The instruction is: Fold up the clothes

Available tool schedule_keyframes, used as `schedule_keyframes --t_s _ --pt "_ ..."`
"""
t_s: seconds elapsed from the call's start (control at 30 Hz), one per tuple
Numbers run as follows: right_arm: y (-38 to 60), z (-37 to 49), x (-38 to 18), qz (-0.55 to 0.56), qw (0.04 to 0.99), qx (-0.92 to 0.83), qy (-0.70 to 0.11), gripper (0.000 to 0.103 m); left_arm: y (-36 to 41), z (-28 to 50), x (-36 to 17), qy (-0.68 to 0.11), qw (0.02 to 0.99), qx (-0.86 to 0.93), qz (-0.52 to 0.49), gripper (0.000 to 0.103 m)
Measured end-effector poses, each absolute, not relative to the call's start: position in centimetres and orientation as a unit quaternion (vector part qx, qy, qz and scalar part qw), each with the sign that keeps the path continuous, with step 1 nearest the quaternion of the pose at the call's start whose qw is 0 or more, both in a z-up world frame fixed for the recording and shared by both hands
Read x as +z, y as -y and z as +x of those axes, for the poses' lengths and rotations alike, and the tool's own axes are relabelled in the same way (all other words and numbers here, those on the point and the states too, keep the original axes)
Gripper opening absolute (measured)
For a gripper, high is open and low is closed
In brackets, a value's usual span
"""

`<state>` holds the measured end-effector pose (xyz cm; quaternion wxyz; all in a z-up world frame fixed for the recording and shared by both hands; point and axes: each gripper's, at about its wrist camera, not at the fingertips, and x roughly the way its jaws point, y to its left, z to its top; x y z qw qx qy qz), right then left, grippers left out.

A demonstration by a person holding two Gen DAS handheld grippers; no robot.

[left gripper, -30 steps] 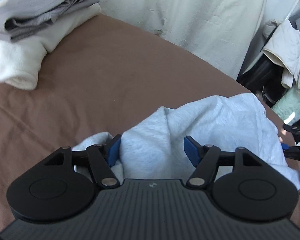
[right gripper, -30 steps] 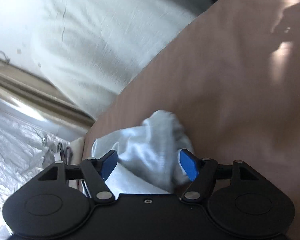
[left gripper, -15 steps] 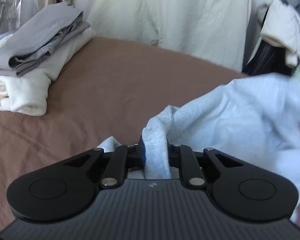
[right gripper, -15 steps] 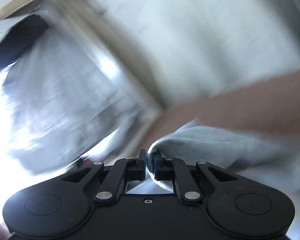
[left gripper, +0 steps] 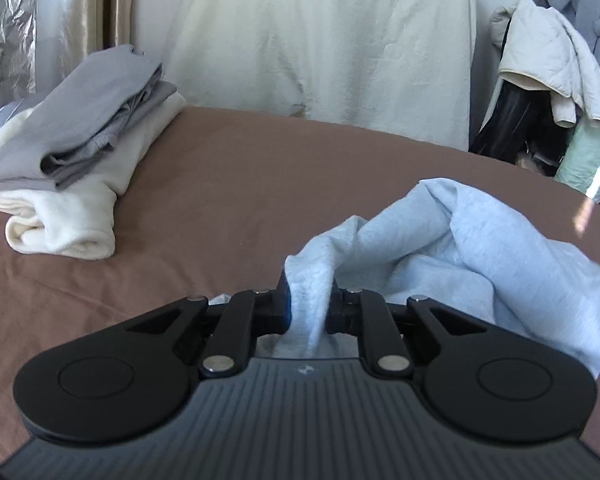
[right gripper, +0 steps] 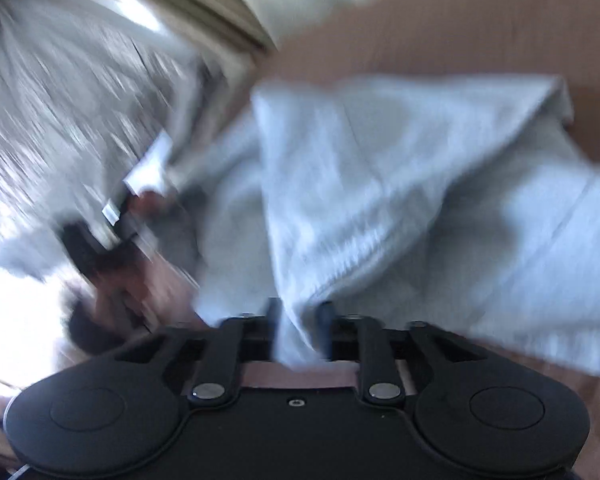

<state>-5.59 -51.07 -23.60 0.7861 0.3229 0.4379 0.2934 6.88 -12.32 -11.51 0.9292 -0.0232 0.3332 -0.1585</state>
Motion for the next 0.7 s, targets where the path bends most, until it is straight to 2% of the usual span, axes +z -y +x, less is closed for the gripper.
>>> schedule_keyframes --t_s 0.1,0.27,0.5,0.67,0.7 --pt "53.6 -5.3 -23.5 0.388 0.782 0.296 -0.388 0.062 12.5 7.2 -11.9 -0.339 0.927 -0.154 -0.035 0.013" --pt "55.6 -5.1 -25.7 0.379 0.809 0.229 -0.387 0.063 13.0 6.6 -12.8 -0.355 0.920 -0.158 -0.050 0.013" --pt "54.6 -2.6 -26.9 0.437 0.808 0.182 -0.350 0.063 13.3 6.1 -13.0 -0.356 0.915 -0.181 -0.052 0.012" --pt "52.4 1.2 -24.9 0.380 0.837 0.132 -0.371 0.062 14.0 5.9 -12.6 -0.343 0.926 -0.160 0.005 0.012" --pt "51.6 1.9 -24.7 0.353 0.844 0.121 -0.384 0.056 14.4 5.7 -12.7 -0.340 0.927 -0.156 0.026 0.011"
